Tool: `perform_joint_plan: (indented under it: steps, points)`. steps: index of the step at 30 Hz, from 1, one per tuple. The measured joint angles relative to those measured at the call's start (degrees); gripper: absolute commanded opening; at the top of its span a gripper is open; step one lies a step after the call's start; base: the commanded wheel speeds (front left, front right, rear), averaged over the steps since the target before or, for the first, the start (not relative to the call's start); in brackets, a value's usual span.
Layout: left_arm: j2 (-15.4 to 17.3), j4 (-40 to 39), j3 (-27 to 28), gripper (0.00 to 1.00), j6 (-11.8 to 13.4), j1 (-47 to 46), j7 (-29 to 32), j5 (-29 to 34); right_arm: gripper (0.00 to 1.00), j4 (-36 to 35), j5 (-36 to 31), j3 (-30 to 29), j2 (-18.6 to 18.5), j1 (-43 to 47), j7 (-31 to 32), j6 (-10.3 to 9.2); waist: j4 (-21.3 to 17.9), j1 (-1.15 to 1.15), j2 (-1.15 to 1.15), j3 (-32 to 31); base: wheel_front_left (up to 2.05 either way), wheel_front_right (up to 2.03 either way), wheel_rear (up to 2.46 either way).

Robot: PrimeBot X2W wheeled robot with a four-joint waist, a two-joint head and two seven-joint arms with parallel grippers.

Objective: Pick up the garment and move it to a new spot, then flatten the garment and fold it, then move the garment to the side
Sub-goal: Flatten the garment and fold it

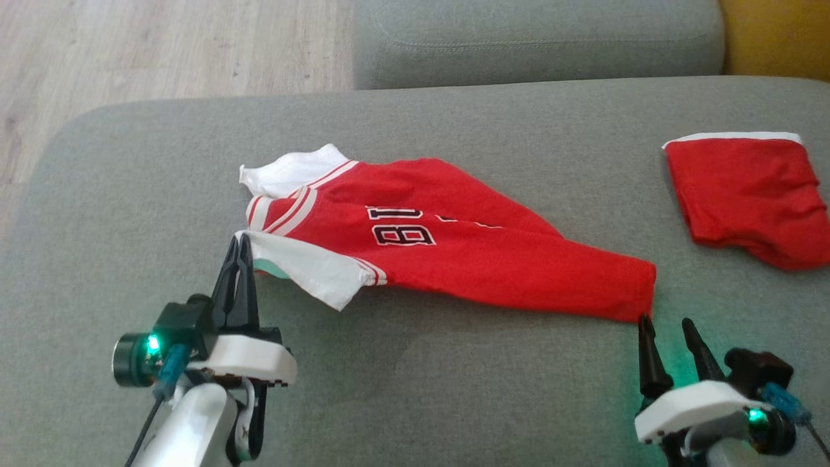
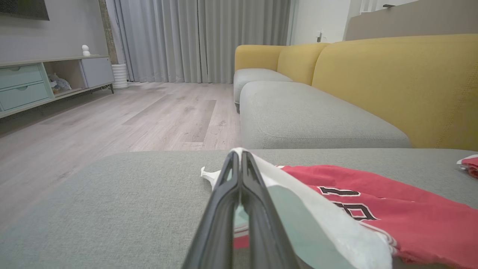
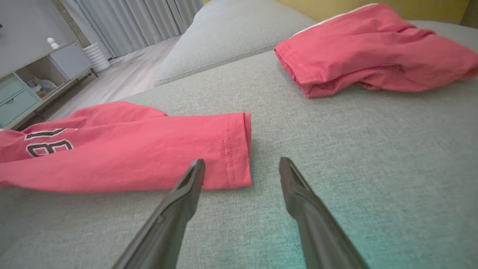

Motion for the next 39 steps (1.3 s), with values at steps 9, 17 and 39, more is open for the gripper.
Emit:
perform_joint_plan:
  steps: [9,17,39]
  points:
    - [0.11,-1.74,-0.08,0.00,-0.33,0.26,0.00,0.65,1.00,10.94,1.88,0.43,-0.01,-7.03,-0.67,0.00,0.99,0.00,0.00,1.72,0.00,0.00,0.00]
    - [0.11,-2.61,-0.25,0.00,-0.64,0.24,-0.01,0.91,0.46,17.78,1.24,1.70,-0.11,-11.85,-2.22,0.00,1.21,0.00,0.00,2.86,0.00,0.00,0.00]
    - [-0.04,-9.78,6.39,0.00,-1.55,-0.97,2.22,-6.88,0.00,-3.96,0.85,5.32,-0.10,-10.26,3.64,0.00,-1.15,-0.01,0.00,-7.05,0.00,0.00,0.00]
